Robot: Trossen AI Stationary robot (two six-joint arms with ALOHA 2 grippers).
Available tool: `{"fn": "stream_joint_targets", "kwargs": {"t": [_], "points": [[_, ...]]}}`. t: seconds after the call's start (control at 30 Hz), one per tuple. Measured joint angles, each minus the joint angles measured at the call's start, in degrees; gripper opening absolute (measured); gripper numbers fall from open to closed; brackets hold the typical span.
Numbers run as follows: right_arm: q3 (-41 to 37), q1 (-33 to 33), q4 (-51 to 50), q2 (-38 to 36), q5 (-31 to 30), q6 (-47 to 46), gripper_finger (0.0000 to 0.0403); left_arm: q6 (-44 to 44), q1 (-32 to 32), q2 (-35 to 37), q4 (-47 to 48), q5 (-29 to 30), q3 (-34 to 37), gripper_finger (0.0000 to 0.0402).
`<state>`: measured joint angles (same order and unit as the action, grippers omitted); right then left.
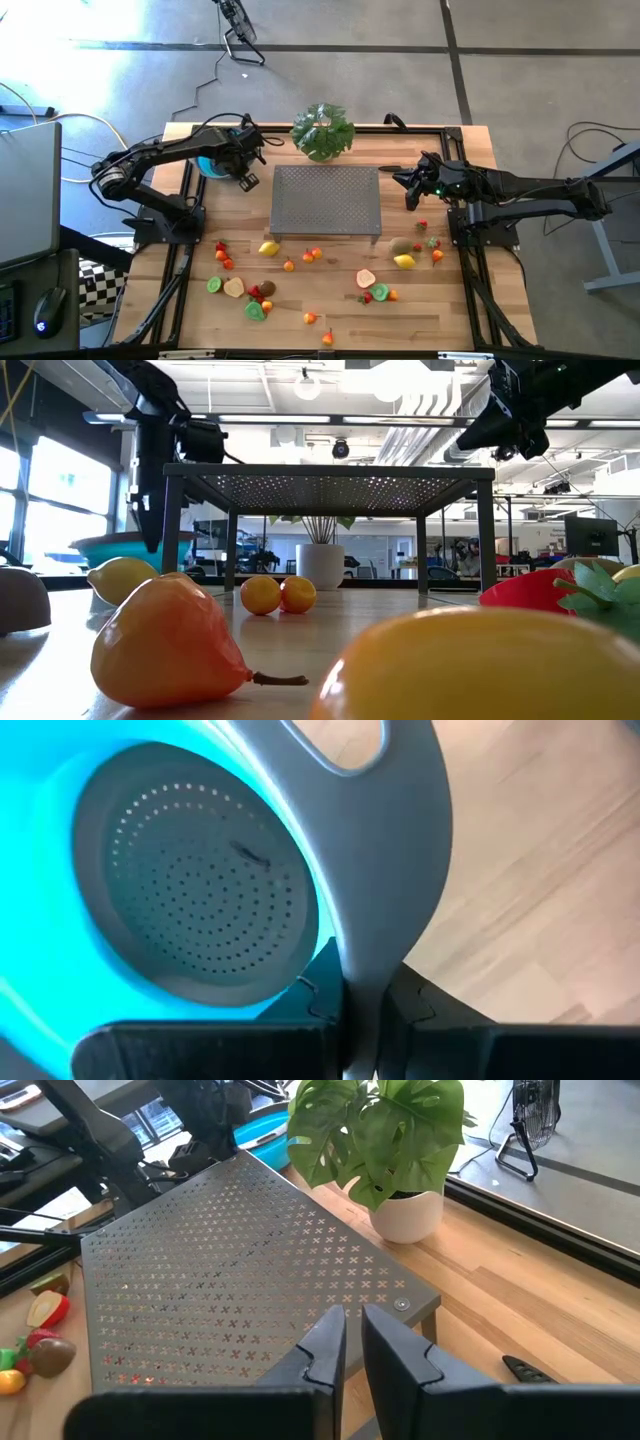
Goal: Pick & Place Fruit
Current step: Put the blue strainer bowl on the shelf
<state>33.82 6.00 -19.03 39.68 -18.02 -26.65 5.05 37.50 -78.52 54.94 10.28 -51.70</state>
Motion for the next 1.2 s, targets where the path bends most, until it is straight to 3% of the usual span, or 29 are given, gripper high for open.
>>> {"fn": "stream_joint_targets", "kwargs": {"t": [0.23,0.53,0.93,1.2], "points": [[0.0,0.0,0.0,0.0,0.0,0.0,0.0030,0.1,0.0,1.9,4.3,0.8,-6.7,0.0009],[0.0,0.0,0.0,0.0,0.0,1.2,0.0030,-2.8,0.0,2.2,11.8,7.6,-22.2,0.0009],[0.0,0.0,0.0,0.0,0.0,1.5,0.0030,-8.2,-0.1,2.2,18.9,5.1,-48.0,0.0009],[0.0,0.0,0.0,0.0,0.0,2.1,0.0030,-7.8,-6.8,2.2,22.2,5.2,-54.6,0.0009]]}}
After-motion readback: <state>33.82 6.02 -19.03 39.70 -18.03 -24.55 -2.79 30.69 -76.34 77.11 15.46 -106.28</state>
